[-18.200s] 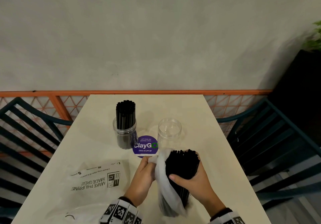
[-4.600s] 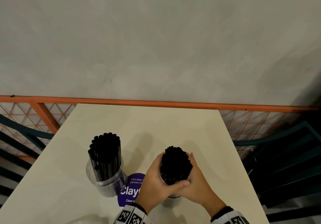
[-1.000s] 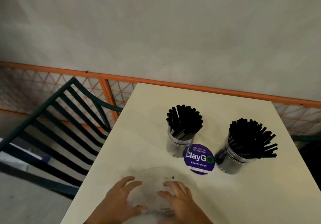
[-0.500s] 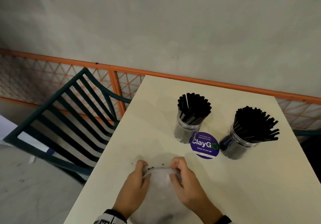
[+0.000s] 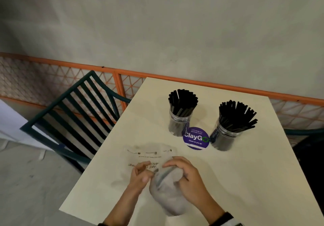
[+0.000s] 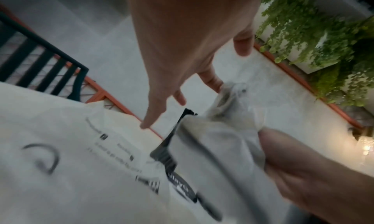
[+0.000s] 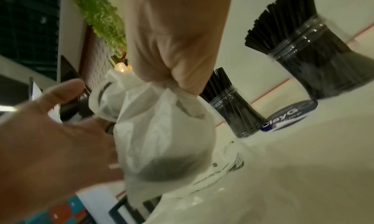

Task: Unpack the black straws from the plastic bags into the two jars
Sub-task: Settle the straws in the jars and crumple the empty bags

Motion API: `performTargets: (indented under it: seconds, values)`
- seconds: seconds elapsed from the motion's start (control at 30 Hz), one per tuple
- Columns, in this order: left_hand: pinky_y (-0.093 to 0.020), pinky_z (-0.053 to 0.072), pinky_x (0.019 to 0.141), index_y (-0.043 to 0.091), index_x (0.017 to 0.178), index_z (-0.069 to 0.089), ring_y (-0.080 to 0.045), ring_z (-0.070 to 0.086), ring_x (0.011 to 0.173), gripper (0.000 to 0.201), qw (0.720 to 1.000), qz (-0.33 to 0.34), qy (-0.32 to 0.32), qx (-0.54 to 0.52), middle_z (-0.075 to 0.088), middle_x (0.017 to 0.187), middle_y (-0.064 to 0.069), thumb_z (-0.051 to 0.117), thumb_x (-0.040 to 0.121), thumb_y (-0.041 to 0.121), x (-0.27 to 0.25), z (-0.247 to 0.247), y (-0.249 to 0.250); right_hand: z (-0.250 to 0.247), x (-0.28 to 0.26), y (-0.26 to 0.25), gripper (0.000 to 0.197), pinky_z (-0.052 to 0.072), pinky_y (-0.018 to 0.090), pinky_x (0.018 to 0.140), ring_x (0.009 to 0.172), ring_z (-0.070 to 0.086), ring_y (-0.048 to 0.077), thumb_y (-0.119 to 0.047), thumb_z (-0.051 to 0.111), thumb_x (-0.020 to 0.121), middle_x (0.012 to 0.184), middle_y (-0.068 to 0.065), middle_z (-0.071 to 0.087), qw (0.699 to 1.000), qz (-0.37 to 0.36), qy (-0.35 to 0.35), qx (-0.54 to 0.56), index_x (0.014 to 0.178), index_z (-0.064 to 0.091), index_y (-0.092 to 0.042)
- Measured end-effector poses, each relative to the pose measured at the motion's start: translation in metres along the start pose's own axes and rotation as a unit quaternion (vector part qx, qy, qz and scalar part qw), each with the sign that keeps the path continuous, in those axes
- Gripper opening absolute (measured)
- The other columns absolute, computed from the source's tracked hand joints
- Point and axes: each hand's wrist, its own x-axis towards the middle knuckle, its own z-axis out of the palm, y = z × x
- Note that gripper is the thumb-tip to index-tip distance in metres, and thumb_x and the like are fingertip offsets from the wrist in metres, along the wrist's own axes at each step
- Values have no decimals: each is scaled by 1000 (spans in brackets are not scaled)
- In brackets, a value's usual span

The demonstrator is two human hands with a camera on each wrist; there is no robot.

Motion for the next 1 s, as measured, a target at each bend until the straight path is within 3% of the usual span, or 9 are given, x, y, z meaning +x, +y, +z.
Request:
performTargets:
  seconds: [0.1,0.23,0.33,0.4,0.5,0.6,0.77,0.87,1.0]
  values:
    - [-20,49,57,17,77,61,-7,63,73,56,995,-75,-36,-62,69,91,-4,85,38,50,-25,9,-16,12,-14,-7,48,41,12,83,92,59,3,5,45,61,90,-15,62,996,9,5,87,71,64,-38]
    - [-24,51,56,8,77,41,-19,60,68,63,986,-71,-63,-138,60,77,-13,91,43,28,-55,5,-17,23,-31,-14,49,41,18,83,97,50,7,-1,36,70,102,-8,52,987,45,-120,96,91,49,-43]
    - [-20,40,48,14,75,36,-18,46,58,43,999,-27,-11,-26,46,75,-15,78,67,8,-62,-19,-16,16,-26,-13,67,34,26,102,123,33,12,-19,53,71,132,-4,32,954,66,-291,-18,112,27,-65]
    - [-21,41,48,17,80,39,-19,46,57,35,993,14,62,97,43,83,-19,65,76,-6,-66,-41,-14,17,-17,-5,85,24,35,113,135,17,14,-21,62,73,145,-4,20,926,83,-361,-76,133,13,-55]
    - [-34,53,74,40,127,33,-18,64,89,72,982,20,131,136,48,127,-3,65,79,-3,-72,-70,-6,37,-2,18,89,5,43,118,143,-4,20,-23,58,80,156,-3,0,905,64,-331,-259,143,-3,-35]
    - [-46,43,97,41,138,20,-26,47,121,80,971,-4,157,183,33,143,3,63,80,7,-73,-94,3,63,7,42,88,-3,55,115,142,-14,30,-38,57,83,157,1,-9,876,77,-290,-378,143,-9,-37]
    - [-42,42,86,50,100,40,-30,49,107,54,956,13,218,196,43,119,-2,65,81,7,-65,-122,20,87,10,57,67,27,50,108,134,23,39,-29,46,91,146,14,25,814,76,-299,-493,143,5,-40]
    - [-38,43,86,33,122,33,-24,47,100,52,944,13,242,225,38,117,1,61,85,10,-52,-131,19,84,14,44,63,39,36,95,116,47,31,0,31,90,129,12,47,857,74,-273,-431,141,25,-36]
    - [-7,45,66,46,101,36,-4,54,81,55,925,140,154,319,52,96,15,52,86,-4,-26,-122,20,81,9,9,52,42,30,86,110,52,28,2,37,86,120,7,50,882,76,-294,-360,123,54,-29]
